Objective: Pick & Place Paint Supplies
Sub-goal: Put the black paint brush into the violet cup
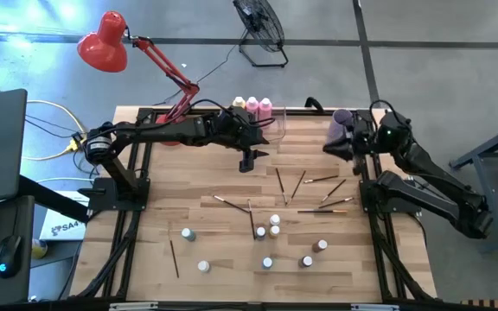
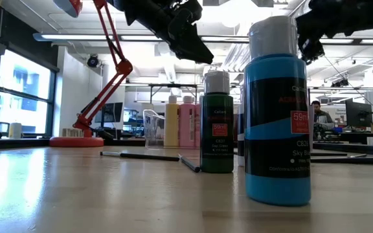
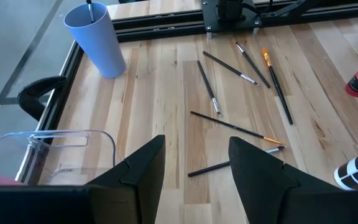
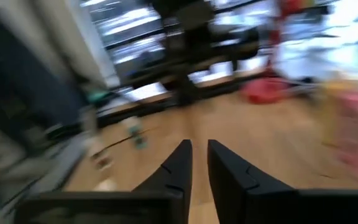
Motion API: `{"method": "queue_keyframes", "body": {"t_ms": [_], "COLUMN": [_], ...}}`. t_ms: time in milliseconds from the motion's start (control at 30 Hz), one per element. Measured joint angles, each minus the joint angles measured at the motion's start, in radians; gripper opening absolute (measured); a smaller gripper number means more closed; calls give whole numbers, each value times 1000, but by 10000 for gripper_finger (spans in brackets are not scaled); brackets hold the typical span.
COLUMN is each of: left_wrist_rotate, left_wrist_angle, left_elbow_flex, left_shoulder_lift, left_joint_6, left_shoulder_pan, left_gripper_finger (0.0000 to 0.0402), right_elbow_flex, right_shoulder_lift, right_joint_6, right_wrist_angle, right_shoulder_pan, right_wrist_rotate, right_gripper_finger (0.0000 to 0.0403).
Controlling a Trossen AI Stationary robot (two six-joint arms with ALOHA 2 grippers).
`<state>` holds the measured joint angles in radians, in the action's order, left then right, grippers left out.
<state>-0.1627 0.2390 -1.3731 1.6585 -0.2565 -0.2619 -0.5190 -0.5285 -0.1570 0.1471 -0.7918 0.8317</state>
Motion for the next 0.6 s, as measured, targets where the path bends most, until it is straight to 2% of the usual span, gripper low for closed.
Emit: {"method": "queue_keyframes", "body": {"t_ms": [133,267,367,600], "left_wrist_rotate": [0,-3,-3,-3], "left_wrist_angle": [4,4,4,4], "left_elbow_flex": [0,0,0,0], "left_shoulder_lift": [0,0,0,0], "left_joint_6": [0,0,0,1], "left_shoulder_pan": [0,0,0,0], "left_gripper_finger": [172,172,172,172], "right_elbow_flex": [0,0,0,0], "right_shoulder_lift": [0,0,0,0], "right_joint_6": [23,30,31,31], "right_wrist_angle": [0,0,0,0], "right_shoulder_pan": [0,0,0,0], "right_wrist_rotate": [196,314,357,376], "right_gripper_finger": [22,12,9,9]}}
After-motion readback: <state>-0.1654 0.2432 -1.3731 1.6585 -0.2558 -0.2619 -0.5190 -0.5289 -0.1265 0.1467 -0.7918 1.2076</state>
